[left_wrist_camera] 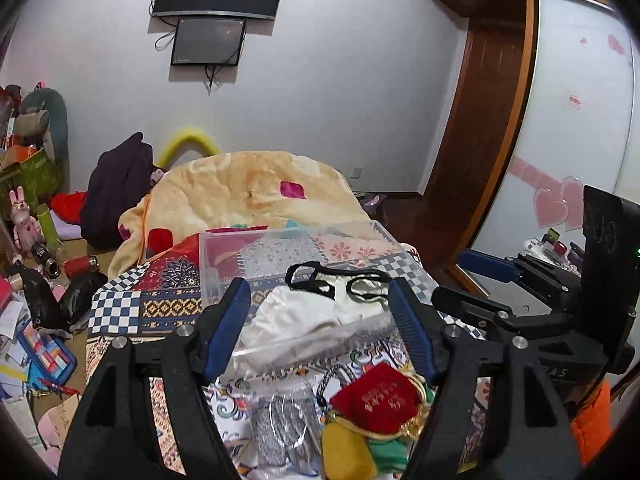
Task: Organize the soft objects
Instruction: 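Grasp the yellow sponge with the left tool while the right tool grasps the red pouch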
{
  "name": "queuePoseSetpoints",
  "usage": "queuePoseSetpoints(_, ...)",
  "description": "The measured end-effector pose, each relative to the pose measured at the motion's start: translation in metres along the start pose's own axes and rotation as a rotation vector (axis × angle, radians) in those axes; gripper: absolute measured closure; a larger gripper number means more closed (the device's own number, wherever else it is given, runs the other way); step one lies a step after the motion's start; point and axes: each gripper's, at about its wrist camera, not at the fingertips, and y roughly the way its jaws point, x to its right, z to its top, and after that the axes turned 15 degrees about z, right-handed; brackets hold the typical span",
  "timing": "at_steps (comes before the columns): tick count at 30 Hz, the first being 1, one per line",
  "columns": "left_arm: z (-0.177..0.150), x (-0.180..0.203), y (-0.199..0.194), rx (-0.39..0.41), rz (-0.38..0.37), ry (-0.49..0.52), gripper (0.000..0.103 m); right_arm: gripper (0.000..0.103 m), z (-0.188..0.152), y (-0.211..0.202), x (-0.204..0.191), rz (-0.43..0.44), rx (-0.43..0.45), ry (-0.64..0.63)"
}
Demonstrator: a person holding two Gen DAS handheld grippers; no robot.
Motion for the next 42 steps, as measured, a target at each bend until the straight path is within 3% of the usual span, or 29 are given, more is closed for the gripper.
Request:
queuePoseSetpoints(7, -0.029, 0.002, -0.011, -0.039, 0.003, 0.021, 0.031, 0.039, -0.023, 0.005, -0.007, 0.026, -0.034, 0.027)
queuePoseSetpoints(22, -0.105, 0.014, 0.001, -0.229, -0.039, 0.011, 0.031, 0.039, -0.081, 0.036, -0.012, 0.077, -0.19, 0.108)
queuePoseSetpoints(26, -0.116, 0.013, 0.006, -0.27, -0.062, -0.012, 0.04, 0.04, -0.086, 0.044, -0.015, 0.086, -0.212, 0.094)
queuePoseSetpoints(33, -0.127, 0.017, 0.012, -0.309, -0.088, 0.003, 0.065, 0.066, -0.085, 0.042, -0.019, 0.087, -0.21, 0.067)
queuePoseSetpoints(36, -0.126, 0.02, 0.008, -0.287, -0.077, 0.011, 0.067, 0.079, -0.084, 0.039, -0.019, 0.083, -0.2, 0.059)
queuePoseSetpoints(42, -0.114, 0.016, -0.005, -0.232, -0.068, 0.007, 0.069, 0.088, -0.079, 0.033, -0.02, 0.073, -0.173, 0.046)
